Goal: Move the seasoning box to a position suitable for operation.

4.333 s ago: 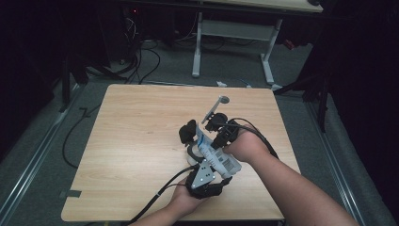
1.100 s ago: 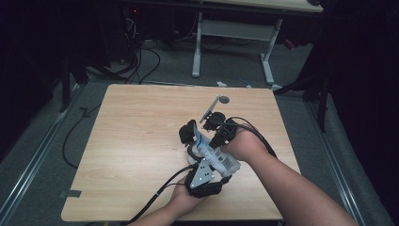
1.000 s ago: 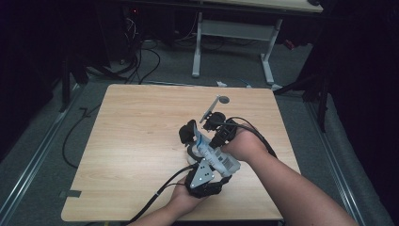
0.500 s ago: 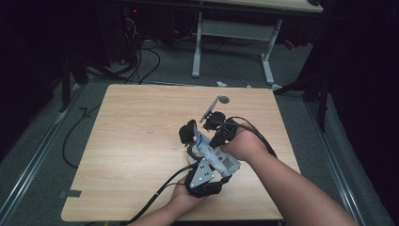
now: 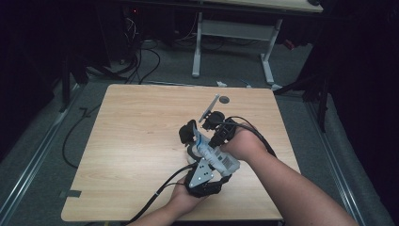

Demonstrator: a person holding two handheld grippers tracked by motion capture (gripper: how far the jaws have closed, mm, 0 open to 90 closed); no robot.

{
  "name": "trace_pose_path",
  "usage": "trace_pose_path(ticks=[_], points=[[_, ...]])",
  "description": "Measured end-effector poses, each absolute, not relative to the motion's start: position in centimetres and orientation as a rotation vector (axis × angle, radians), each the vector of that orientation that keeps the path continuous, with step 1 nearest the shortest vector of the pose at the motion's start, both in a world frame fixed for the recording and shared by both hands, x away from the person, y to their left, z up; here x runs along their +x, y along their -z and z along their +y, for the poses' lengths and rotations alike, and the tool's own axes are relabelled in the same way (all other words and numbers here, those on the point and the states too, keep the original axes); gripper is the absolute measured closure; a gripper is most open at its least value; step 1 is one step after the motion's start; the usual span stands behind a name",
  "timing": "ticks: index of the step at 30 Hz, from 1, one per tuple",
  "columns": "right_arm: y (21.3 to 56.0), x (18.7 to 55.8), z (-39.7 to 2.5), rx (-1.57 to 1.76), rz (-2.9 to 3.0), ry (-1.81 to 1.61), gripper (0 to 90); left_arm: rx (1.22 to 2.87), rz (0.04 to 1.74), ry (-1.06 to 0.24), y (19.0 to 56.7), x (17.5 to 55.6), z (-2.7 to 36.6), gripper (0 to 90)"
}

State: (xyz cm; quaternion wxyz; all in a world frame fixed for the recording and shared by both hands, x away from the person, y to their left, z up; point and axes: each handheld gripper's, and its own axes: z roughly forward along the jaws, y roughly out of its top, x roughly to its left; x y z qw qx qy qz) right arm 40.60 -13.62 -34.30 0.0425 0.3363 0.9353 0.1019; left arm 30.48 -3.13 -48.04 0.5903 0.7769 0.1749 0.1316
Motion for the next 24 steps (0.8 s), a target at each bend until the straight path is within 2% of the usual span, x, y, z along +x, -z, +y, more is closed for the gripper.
trace_pose_path(ticks=[24], points=[[34.24,40.62,-13.62,1.03,2.862,-0.314,88.9,1.805,0.405,-0.309,47.96,30.48,-3.07,52.4]])
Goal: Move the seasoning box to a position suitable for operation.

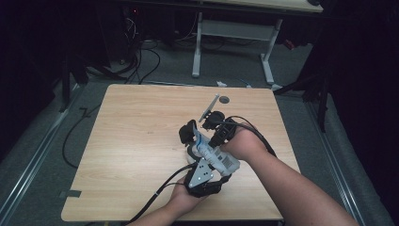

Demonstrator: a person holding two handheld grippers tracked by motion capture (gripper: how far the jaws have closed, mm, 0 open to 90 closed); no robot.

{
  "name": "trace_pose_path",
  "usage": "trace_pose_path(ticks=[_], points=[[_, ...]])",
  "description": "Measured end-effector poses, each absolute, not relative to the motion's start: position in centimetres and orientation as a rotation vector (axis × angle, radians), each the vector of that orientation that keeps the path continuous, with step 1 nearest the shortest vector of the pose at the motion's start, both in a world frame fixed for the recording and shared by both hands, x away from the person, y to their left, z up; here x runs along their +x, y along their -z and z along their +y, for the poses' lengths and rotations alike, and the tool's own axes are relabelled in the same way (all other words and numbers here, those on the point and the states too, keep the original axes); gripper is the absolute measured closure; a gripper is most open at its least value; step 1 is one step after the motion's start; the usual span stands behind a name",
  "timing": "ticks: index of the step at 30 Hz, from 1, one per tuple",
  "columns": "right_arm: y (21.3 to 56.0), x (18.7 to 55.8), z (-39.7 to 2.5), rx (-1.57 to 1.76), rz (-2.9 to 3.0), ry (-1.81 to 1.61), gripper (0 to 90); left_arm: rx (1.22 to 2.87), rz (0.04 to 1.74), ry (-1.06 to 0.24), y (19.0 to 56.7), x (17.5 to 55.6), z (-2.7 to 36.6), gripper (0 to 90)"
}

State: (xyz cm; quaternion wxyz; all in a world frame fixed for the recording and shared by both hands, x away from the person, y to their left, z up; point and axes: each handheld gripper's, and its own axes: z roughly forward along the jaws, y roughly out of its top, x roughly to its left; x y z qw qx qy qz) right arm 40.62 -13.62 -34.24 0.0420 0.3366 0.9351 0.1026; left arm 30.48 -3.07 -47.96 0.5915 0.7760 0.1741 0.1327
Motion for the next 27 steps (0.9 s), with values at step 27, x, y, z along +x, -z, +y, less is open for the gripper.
trace_pose_path(ticks=[27], points=[[34.12,40.62,-13.57,1.03,2.858,-0.321,88.9,1.8,0.403,-0.314,47.77,30.47,-2.95,52.7]])
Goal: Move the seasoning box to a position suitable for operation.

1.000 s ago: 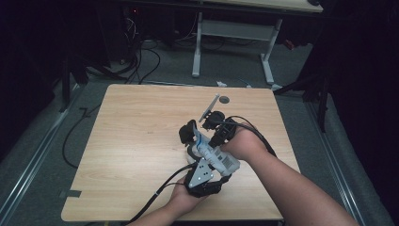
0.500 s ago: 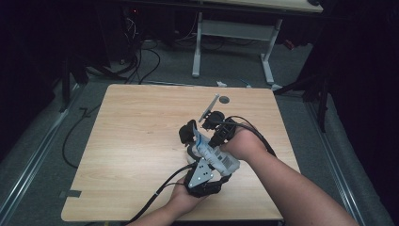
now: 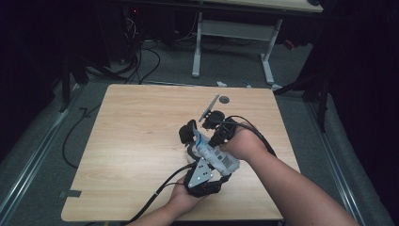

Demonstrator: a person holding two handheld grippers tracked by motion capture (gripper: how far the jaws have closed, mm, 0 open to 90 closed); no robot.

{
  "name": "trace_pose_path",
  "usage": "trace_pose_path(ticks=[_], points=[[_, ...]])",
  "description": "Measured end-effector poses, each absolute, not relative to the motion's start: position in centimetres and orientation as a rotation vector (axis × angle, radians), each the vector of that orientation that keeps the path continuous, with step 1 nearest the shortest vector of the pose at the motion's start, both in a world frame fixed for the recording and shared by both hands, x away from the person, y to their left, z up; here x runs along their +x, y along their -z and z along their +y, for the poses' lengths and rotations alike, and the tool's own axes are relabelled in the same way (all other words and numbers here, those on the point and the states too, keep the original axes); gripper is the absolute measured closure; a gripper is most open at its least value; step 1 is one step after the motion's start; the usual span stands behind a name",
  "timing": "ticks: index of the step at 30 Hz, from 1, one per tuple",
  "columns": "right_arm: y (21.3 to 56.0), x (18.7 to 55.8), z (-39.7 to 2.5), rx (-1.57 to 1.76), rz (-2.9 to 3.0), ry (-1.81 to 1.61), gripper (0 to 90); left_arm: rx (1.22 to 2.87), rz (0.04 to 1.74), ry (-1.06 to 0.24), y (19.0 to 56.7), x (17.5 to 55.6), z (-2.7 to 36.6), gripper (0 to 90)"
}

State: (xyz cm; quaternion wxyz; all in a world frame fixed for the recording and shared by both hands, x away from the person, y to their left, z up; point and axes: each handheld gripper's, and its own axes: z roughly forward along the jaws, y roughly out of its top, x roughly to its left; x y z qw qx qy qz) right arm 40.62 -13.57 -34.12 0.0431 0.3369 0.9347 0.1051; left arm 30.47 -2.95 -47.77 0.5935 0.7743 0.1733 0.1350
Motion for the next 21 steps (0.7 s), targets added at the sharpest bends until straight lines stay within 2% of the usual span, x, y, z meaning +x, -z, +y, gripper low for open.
trace_pose_path(ticks=[21], points=[[34.15,40.64,-13.48,1.014,2.861,-0.32,88.9,1.8,0.4,-0.315,47.66,30.42,-2.92,52.7]])
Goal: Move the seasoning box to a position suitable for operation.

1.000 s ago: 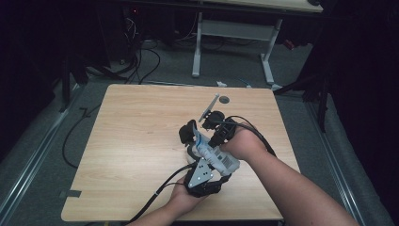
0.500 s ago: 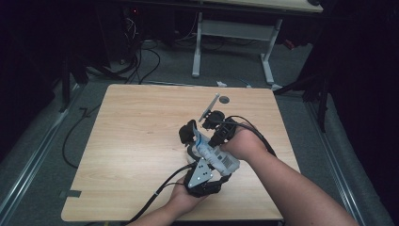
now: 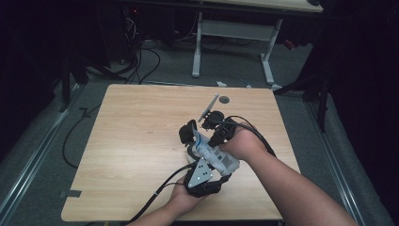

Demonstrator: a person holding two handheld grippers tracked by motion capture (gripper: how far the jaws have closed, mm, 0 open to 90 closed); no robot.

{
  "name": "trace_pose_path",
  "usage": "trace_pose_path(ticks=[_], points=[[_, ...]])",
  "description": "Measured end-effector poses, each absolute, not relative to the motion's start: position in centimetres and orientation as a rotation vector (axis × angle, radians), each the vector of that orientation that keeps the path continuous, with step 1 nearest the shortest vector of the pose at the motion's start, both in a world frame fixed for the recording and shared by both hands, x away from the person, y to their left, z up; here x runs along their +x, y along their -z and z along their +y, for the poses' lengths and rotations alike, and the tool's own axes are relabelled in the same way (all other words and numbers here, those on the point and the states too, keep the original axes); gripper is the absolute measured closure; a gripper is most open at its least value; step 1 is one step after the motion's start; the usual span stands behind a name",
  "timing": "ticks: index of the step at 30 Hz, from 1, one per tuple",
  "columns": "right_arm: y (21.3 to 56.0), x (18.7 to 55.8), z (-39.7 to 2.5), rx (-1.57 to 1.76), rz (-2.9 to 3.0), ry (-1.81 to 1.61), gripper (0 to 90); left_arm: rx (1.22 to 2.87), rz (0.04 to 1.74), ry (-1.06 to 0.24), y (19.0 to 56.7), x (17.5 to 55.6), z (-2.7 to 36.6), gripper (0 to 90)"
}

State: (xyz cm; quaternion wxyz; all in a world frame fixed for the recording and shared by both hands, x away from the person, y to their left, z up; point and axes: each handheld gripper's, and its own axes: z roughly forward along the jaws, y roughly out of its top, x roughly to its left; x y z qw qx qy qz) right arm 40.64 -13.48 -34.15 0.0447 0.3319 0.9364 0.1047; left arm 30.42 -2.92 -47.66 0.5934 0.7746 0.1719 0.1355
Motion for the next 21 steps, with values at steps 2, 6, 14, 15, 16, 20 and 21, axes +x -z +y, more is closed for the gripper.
trace_pose_path(ticks=[2,6,14,15,16,20,21], points=[[34.18,40.63,-13.45,1.014,2.86,-0.32,88.9,1.8,0.398,-0.316,47.65,30.41,-2.9,52.7],[34.17,40.63,-13.4,1.024,2.859,-0.317,88.9,1.799,0.399,-0.318,47.69,30.45,-2.91,52.7],[34.24,40.67,-13.45,1.015,2.862,-0.319,89.0,1.794,0.403,-0.314,47.71,30.43,-2.98,52.7],[34.23,40.68,-13.47,1.013,2.861,-0.32,88.9,1.793,0.403,-0.314,47.71,30.42,-2.97,52.7],[34.23,40.69,-13.47,1.013,2.862,-0.32,88.9,1.794,0.402,-0.314,47.68,30.42,-2.96,52.7],[34.24,40.69,-13.44,1.02,2.861,-0.319,88.9,1.792,0.403,-0.314,47.67,30.44,-2.95,52.8],[34.26,40.7,-13.44,1.021,2.859,-0.322,88.9,1.793,0.403,-0.314,47.67,30.46,-2.94,52.8]])
